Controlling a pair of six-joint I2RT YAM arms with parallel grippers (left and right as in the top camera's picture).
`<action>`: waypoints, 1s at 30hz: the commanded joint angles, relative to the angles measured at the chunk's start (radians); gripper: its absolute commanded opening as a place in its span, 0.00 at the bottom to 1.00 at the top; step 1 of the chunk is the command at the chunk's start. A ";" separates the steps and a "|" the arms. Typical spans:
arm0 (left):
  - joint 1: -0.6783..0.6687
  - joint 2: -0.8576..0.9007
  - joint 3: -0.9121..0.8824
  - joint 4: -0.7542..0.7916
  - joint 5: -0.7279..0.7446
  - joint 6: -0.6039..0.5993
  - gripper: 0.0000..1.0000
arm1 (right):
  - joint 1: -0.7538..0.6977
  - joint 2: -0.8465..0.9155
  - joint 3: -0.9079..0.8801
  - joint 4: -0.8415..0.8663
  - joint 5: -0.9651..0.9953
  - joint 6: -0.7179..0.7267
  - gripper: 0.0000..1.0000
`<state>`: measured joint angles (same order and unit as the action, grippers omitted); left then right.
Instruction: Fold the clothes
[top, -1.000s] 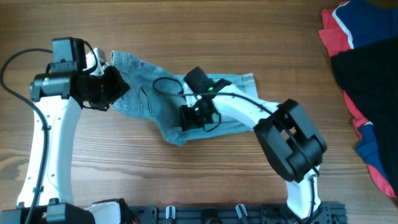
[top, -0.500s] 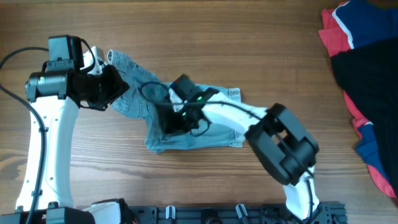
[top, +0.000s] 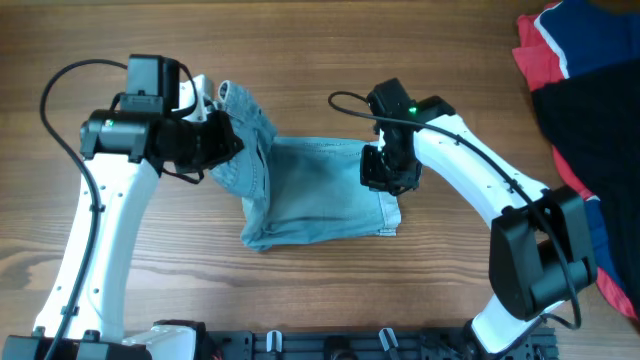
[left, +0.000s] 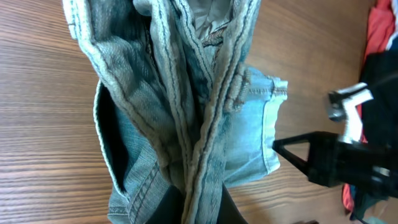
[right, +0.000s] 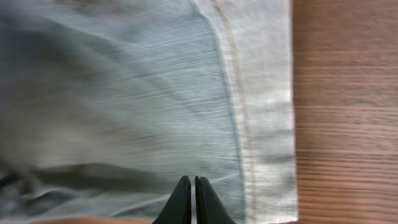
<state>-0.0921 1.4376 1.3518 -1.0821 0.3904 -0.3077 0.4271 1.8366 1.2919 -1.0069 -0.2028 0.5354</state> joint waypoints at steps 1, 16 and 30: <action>-0.042 -0.033 0.029 0.012 0.035 0.012 0.04 | 0.003 0.018 -0.090 0.032 0.110 -0.009 0.04; -0.140 -0.033 0.029 0.066 0.130 -0.104 0.04 | 0.003 0.021 -0.341 0.310 0.063 -0.038 0.04; -0.317 -0.027 0.027 0.098 -0.024 -0.220 0.04 | 0.003 0.021 -0.348 0.307 0.045 -0.038 0.04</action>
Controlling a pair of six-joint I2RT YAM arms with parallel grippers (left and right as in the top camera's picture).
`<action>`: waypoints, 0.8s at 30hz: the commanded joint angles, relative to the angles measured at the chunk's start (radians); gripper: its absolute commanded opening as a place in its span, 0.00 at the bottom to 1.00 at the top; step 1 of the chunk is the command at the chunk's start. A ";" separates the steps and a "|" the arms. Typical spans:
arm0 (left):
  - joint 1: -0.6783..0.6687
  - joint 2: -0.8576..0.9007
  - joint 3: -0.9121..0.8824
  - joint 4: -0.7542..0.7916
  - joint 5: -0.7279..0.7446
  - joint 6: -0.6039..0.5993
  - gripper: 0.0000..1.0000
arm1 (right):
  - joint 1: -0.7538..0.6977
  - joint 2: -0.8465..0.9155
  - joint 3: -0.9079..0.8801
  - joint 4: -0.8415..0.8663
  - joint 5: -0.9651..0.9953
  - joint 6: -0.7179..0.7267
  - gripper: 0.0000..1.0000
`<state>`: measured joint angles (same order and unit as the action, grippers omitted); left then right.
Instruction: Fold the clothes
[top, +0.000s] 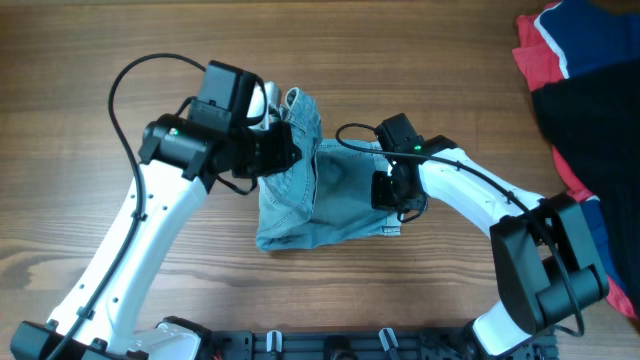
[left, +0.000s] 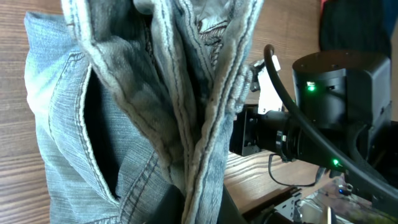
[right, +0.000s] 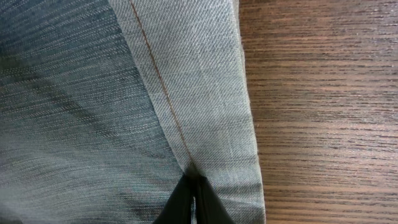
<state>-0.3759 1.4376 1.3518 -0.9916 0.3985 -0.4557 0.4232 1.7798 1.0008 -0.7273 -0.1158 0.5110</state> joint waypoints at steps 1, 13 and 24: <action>-0.042 -0.027 0.027 0.008 -0.056 -0.100 0.04 | 0.007 0.077 -0.057 0.027 -0.060 -0.011 0.04; -0.089 0.011 0.027 0.048 -0.112 -0.190 0.04 | 0.069 0.077 -0.057 0.026 -0.141 0.069 0.04; -0.110 0.019 0.027 0.060 -0.112 -0.189 0.11 | 0.077 0.077 -0.057 0.028 -0.137 0.076 0.04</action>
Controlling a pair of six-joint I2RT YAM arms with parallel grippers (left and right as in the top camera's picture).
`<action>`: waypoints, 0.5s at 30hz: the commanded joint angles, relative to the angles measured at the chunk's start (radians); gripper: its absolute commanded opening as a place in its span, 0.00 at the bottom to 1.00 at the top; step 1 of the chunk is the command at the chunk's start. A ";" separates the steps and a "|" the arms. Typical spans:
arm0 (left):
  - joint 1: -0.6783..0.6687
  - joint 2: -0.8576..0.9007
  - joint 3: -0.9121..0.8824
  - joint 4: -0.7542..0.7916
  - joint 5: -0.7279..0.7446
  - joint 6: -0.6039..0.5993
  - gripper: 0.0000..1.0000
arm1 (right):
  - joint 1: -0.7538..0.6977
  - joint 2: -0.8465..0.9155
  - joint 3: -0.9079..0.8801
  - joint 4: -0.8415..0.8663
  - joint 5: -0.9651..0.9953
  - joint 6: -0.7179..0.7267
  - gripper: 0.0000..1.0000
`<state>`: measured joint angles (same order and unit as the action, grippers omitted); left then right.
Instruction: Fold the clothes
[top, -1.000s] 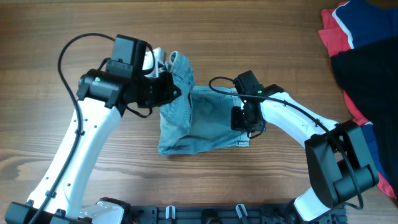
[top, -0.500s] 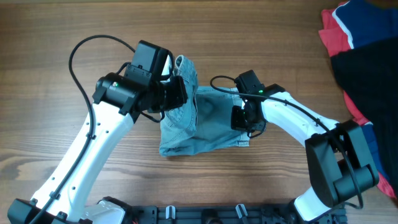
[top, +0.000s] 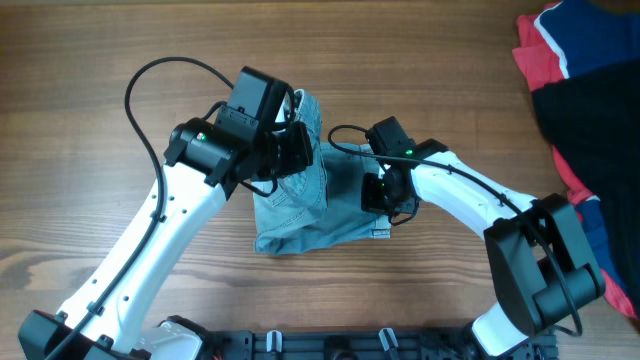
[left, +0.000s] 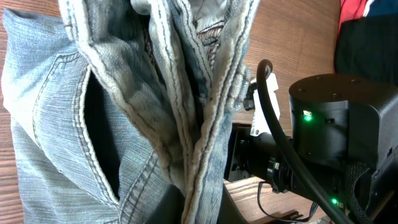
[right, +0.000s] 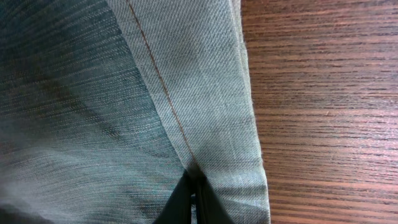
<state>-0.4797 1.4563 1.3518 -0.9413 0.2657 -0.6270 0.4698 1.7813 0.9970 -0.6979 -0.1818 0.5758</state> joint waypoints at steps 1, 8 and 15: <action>-0.006 0.001 0.027 0.009 0.021 -0.018 0.14 | 0.031 0.076 -0.053 -0.002 -0.071 0.011 0.04; -0.006 0.001 0.027 0.006 0.021 -0.018 0.38 | 0.031 0.076 -0.053 -0.002 -0.071 0.010 0.04; -0.006 0.001 0.027 0.005 0.021 -0.017 0.40 | 0.030 0.074 -0.052 -0.022 -0.048 0.008 0.04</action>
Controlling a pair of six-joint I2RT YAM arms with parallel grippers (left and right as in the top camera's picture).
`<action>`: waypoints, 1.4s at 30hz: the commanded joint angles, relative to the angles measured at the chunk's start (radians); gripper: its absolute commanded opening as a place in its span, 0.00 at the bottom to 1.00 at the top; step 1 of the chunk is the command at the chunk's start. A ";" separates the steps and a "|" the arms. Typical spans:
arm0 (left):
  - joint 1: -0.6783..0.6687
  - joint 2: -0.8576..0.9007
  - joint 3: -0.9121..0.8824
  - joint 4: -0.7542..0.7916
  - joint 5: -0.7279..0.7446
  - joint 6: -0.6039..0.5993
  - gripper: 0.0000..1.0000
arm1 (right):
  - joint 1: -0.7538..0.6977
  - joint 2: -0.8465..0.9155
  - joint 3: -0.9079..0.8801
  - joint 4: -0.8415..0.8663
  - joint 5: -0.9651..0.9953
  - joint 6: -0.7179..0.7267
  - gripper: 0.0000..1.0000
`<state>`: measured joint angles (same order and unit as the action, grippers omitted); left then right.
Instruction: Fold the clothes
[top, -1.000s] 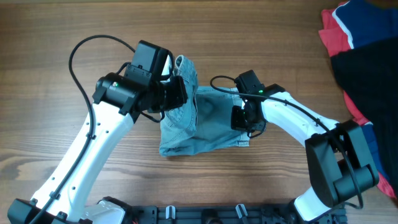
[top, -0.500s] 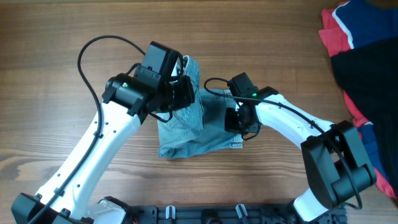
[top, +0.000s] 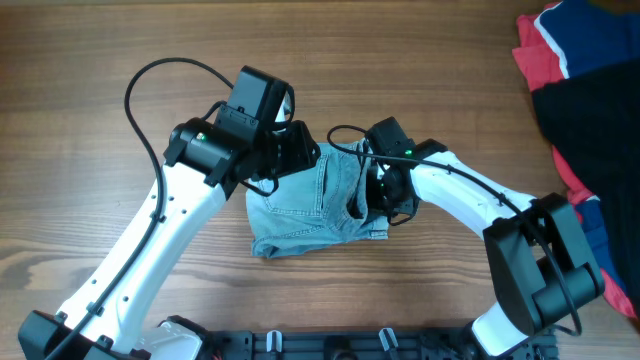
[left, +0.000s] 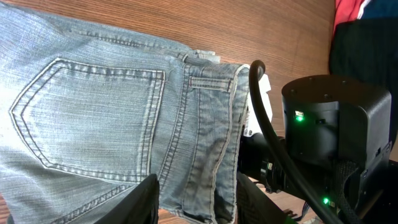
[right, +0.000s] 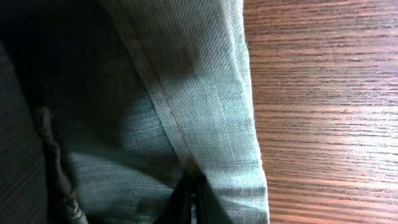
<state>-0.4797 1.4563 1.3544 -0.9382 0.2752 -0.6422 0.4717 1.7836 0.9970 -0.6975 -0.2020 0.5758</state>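
The light blue jeans (top: 310, 205) lie folded on the wooden table (top: 90, 60), back pocket up. My left gripper (top: 300, 150) hovers over their far edge, open. In the left wrist view its gripper (left: 198, 202) straddles the waistband with nothing held, and the pocket of the jeans (left: 93, 112) lies flat below. My right gripper (top: 383, 197) is at the fold's right edge. In the right wrist view that gripper (right: 194, 186) is shut, its tips pressing down on the pale hem of the jeans (right: 205, 93).
A pile of red, blue and black clothes (top: 585, 90) lies at the table's right edge, also showing in the left wrist view (left: 367, 37). The right arm's black wrist (left: 323, 137) sits close beside my left gripper.
My left gripper has opened and let go of the bunched waistband. That part of the jeans now lies flat over the lower layer. The right gripper stays pressed on the hem.
My left gripper held the bunched waistband raised at the left of the jeans while the right gripper, shut, rested on the right part. The left then carried the waistband rightwards over the jeans. Now it is released and the jeans lie folded.
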 joint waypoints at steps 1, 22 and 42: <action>-0.006 0.001 0.024 -0.003 0.011 -0.002 0.40 | 0.021 0.067 -0.047 -0.043 -0.017 0.006 0.04; -0.006 0.113 -0.021 -0.100 -0.338 0.013 0.44 | -0.114 -0.300 0.174 -0.399 -0.340 -0.369 0.04; 0.009 0.468 -0.081 -0.027 -0.338 0.028 0.42 | -0.002 -0.255 -0.196 -0.043 -0.068 -0.062 0.05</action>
<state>-0.4793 1.9053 1.3254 -0.9745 -0.0406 -0.6334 0.4709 1.4937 0.8116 -0.7567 -0.4511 0.4179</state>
